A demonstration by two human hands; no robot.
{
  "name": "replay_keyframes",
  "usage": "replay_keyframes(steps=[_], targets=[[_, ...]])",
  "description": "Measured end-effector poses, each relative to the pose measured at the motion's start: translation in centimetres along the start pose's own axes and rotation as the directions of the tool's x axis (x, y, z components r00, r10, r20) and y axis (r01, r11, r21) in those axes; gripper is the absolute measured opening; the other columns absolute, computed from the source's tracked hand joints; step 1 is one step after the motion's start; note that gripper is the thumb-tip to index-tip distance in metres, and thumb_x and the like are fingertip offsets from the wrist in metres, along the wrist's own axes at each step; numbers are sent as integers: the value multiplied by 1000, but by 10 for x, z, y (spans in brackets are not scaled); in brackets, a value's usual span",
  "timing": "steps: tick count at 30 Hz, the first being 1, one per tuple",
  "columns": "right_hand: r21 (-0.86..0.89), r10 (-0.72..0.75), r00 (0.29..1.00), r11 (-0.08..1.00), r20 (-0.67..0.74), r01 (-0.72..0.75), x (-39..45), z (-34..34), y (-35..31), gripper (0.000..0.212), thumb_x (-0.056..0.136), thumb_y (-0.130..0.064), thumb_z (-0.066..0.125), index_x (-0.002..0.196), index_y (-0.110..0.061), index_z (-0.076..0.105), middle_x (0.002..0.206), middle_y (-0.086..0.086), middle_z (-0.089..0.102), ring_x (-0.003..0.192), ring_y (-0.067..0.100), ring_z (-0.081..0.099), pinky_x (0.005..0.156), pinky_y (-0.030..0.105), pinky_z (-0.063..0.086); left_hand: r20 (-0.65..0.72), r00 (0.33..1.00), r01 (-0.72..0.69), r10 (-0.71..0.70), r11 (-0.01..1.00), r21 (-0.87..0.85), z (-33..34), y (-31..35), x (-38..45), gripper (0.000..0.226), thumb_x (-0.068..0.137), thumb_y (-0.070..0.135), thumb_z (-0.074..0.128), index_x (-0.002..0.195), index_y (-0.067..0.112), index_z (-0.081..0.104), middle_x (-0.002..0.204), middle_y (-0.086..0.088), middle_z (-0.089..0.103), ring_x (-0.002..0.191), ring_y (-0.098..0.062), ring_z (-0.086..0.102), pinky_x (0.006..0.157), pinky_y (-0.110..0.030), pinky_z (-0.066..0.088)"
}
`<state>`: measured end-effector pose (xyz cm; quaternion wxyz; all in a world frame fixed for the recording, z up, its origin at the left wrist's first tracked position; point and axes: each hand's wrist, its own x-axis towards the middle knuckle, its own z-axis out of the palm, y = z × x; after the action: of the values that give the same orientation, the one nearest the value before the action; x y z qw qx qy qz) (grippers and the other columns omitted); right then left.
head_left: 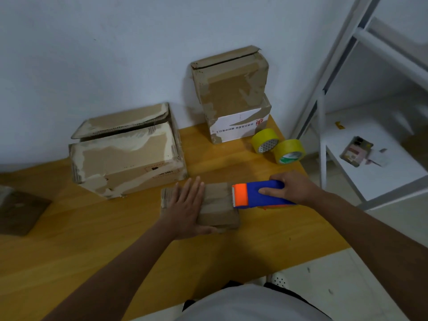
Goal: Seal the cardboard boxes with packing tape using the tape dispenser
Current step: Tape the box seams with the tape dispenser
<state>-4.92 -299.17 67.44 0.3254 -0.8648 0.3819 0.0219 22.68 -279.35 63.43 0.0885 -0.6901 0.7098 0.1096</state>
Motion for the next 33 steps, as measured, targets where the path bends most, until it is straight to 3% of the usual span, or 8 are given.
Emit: replay_keyframes(steps=[7, 12, 18, 24, 28, 33], targets=[[77, 40, 999, 996, 13, -41, -3, 4, 0, 41, 76, -68, 57, 69, -27, 59, 61, -6, 60, 55, -4, 56, 49, 14, 36, -38, 998, -55, 54, 998, -26, -1, 15, 14, 127, 71, 96, 26, 155, 10, -15, 165, -9, -14, 151, -23, -15, 120, -54, -10], [57, 44, 999, 997, 6, -45, -6, 8, -4, 35, 81, -63, 60, 68, -30, 57, 59, -8, 58, 56, -8, 56, 48, 12, 37, -7, 998, -61, 61, 997, -46, -3, 8, 10, 127, 69, 98, 22, 154, 14, -19, 165, -6, -12, 151, -21, -15, 119, -55, -12], [62, 14, 999, 998, 33, -16, -5, 28, -24, 34, 85, -59, 60, 73, -27, 58, 64, -5, 60, 55, 1, 56, 49, 14, 37, 0, 993, -117, 117, 993, 12, -3, 17, 17, 128, 67, 100, 19, 151, 13, -24, 164, -7, -17, 149, -17, -22, 118, -54, -17], [107, 5, 1000, 994, 24, -7, -8, 26, -22, 36, 85, -57, 61, 70, -25, 57, 61, -6, 57, 52, 2, 53, 50, 15, 35, -42, 993, -113, 112, 993, -22, 4, 15, 18, 128, 69, 98, 23, 156, 11, -13, 166, -7, -6, 152, -20, -7, 120, -55, -10], [123, -20, 1000, 992, 14, 18, -13, 23, -11, 38, 83, -60, 60, 67, -26, 55, 59, -4, 55, 51, 6, 51, 51, 21, 37, -50, 991, -129, 127, 991, -40, 5, 15, 19, 129, 70, 97, 27, 157, 9, -7, 165, -7, -8, 152, -21, -7, 120, -58, -6], [95, 52, 999, 994, -12, -51, -35, 3, 26, 47, 73, -72, 53, 70, -25, 59, 61, -3, 58, 54, 5, 54, 51, 17, 37, -40, 993, -115, 114, 993, -22, 3, 16, 19, 130, 68, 99, 27, 157, 9, -8, 165, -6, -9, 152, -19, -11, 120, -56, -10]])
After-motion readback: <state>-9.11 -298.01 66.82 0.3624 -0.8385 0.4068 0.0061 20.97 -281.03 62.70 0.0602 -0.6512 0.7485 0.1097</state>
